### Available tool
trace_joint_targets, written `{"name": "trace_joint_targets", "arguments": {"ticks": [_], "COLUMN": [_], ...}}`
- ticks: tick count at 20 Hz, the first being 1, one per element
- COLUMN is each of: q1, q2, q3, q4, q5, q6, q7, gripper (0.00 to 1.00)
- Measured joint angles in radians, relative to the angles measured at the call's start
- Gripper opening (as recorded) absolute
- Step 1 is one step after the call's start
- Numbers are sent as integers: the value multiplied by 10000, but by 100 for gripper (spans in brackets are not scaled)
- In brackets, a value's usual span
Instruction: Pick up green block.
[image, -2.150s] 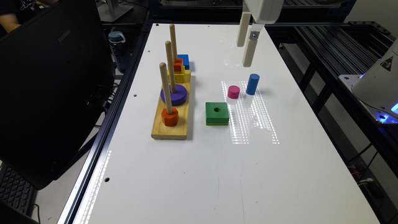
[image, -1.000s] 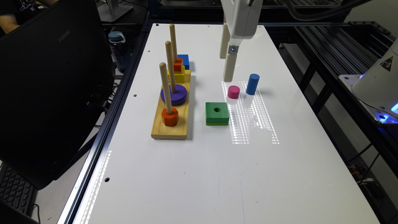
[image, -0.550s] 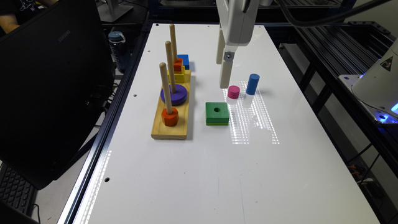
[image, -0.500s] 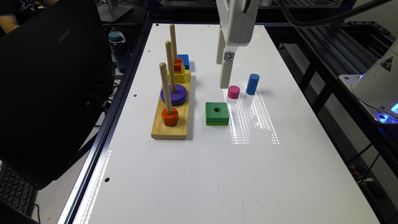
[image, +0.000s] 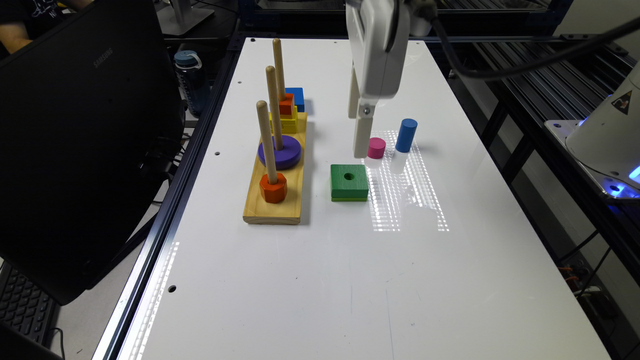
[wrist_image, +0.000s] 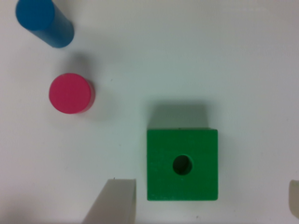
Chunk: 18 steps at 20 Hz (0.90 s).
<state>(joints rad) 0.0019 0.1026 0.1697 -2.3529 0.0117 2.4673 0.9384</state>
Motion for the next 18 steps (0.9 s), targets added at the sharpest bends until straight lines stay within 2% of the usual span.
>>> {"name": "trace_joint_targets", "arguments": {"ticks": [5,8,13,18], "q1": [0,-3,-5,-8], "q2": [47,312,401,835], "q3": [0,-1,-2,-15], "q4": [-16,-17,-14,-23], "q5": [0,-10,-11,-38], "q6": [20,252,305,742], "q7": [0,0,0,0], "gripper": [100,100,100,100]}}
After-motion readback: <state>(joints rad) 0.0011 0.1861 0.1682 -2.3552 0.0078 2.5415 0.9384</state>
